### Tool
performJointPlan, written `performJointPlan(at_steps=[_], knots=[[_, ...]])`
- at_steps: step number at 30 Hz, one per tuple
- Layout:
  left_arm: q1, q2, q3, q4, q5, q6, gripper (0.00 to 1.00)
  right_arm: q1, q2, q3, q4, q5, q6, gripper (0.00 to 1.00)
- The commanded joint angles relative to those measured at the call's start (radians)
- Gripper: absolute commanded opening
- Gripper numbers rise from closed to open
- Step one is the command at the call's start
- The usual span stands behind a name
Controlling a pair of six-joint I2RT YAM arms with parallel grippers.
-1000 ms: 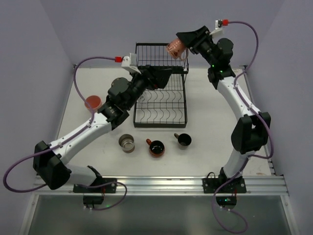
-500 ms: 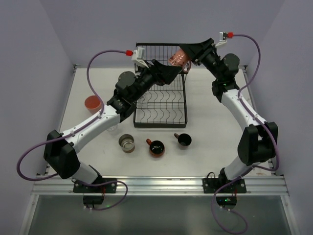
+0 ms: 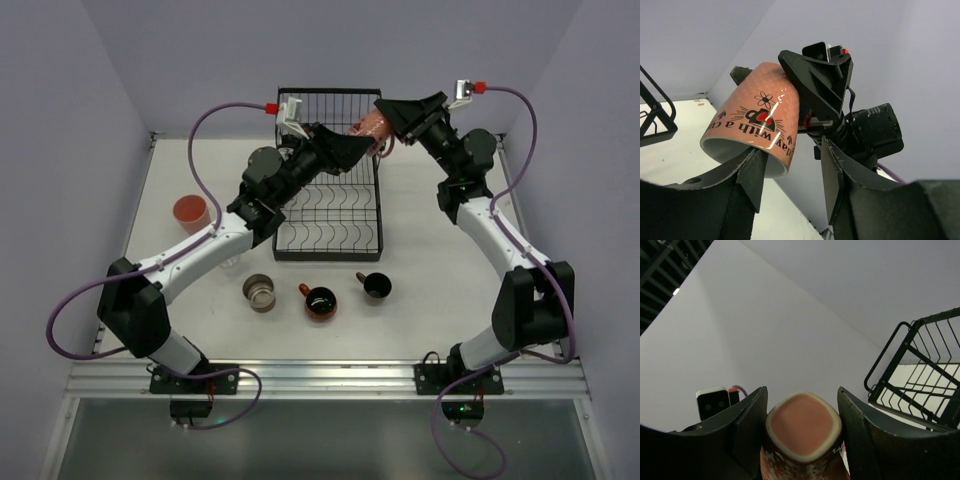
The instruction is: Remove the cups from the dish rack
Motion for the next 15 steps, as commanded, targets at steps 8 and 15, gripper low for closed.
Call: performJointPlan(at_steps=[8, 15], knots=[[0.005, -0.005, 0.025, 0.129, 0.017, -0.003, 0.14, 0.009, -0.086, -0.054, 0.163, -0.029, 0.085, 0.12], [0.003, -0.117, 0.016, -0.017, 0.026, 0.101, 0.0, 0.009, -0.204, -0.186, 0.133, -0.063, 0.036, 0.66]])
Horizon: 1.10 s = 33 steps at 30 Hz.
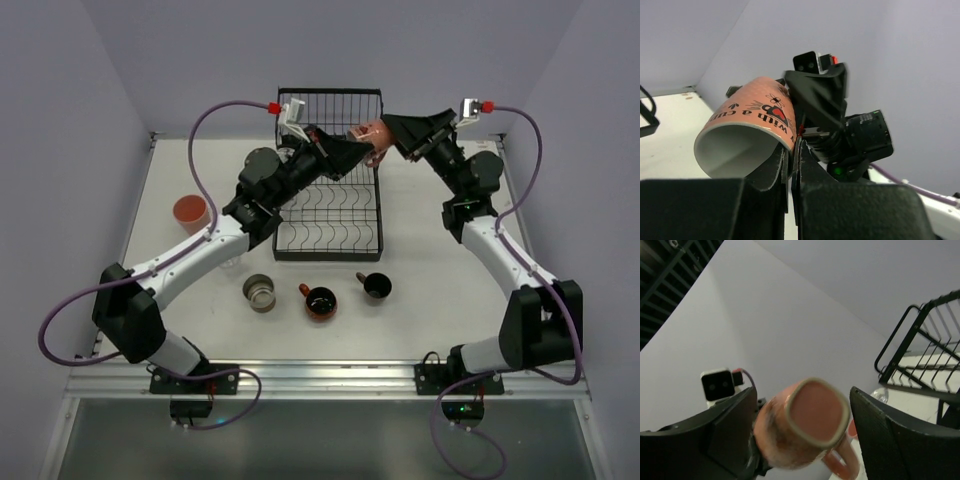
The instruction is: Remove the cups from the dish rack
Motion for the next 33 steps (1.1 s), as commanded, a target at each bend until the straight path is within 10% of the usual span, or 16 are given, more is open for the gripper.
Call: performJointPlan(at_steps=[1, 4, 15, 27, 30, 33], knots=[[0.005, -0.106, 0.019, -0.073, -0.02, 0.133, 0.0, 0.018, -0.122, -0.041, 0.001, -0.071, -0.069, 0.81], [-0.015, -0.155, 0.062, -0.243, -0.003, 0.222, 0.0, 0.015, -0.207, -0.092, -0.047, -0.06, -0.118, 0.99], [-0.233, -0.174, 0.269, -0.898, -0.106, 0.492, 0.0, -0.089, -0.608, -0.274, -0.47, 0.033, -0.339, 0.99], [-0.438, 0.238, 0.67, -1.192, -0.259, 0.613, 0.0, -0.11, -0.988, -0.082, -1.099, 0.791, -0.8, 0.97], [-0.458, 0.343, 0.753, -1.227, -0.286, 0.623, 0.0, -0.11, -1.032, 0.018, -1.144, 0.83, -0.853, 0.86], [-0.471, 0.433, 0.798, -1.267, -0.313, 0.63, 0.0, -0.11, -1.067, 0.095, -1.173, 0.886, -0.881, 0.51]])
